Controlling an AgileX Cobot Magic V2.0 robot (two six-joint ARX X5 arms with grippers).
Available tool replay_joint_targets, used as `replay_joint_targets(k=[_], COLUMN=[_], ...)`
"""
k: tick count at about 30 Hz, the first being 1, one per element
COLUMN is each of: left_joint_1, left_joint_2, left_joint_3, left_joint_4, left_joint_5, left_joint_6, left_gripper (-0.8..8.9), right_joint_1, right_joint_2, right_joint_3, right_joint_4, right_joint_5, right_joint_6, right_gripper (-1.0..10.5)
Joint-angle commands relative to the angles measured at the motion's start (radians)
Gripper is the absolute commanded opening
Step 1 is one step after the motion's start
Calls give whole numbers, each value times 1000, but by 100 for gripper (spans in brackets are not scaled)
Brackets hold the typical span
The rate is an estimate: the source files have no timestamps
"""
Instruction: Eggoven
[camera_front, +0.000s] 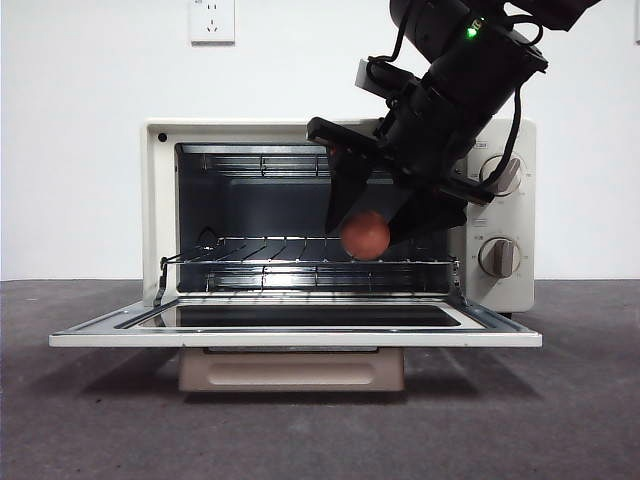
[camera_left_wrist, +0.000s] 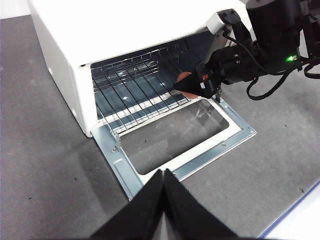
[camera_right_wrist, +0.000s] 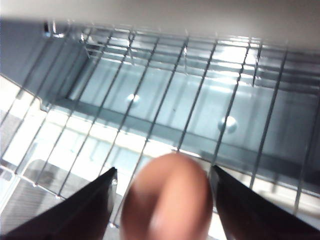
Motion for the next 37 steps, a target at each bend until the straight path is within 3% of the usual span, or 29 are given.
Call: replay_joint_targets(k=[1,26,37], left_joint_1=[-1,-1,-1], left_joint_2=[4,5,37], left_joint_3=[10,10,-3], left_joint_4=[6,6,66], left_joint_5=[-3,-3,-3], left_joint_6=[8,7,3], left_gripper=[6,6,6], right_joint_1=[9,9,56], right_joint_2=[13,-73,-358], right_joint_3=[20,27,27], right_joint_4=[12,-23,-231], right_joint_5=[1,2,1], right_joint_6=[3,2,-18], right_gripper=[316,333,332])
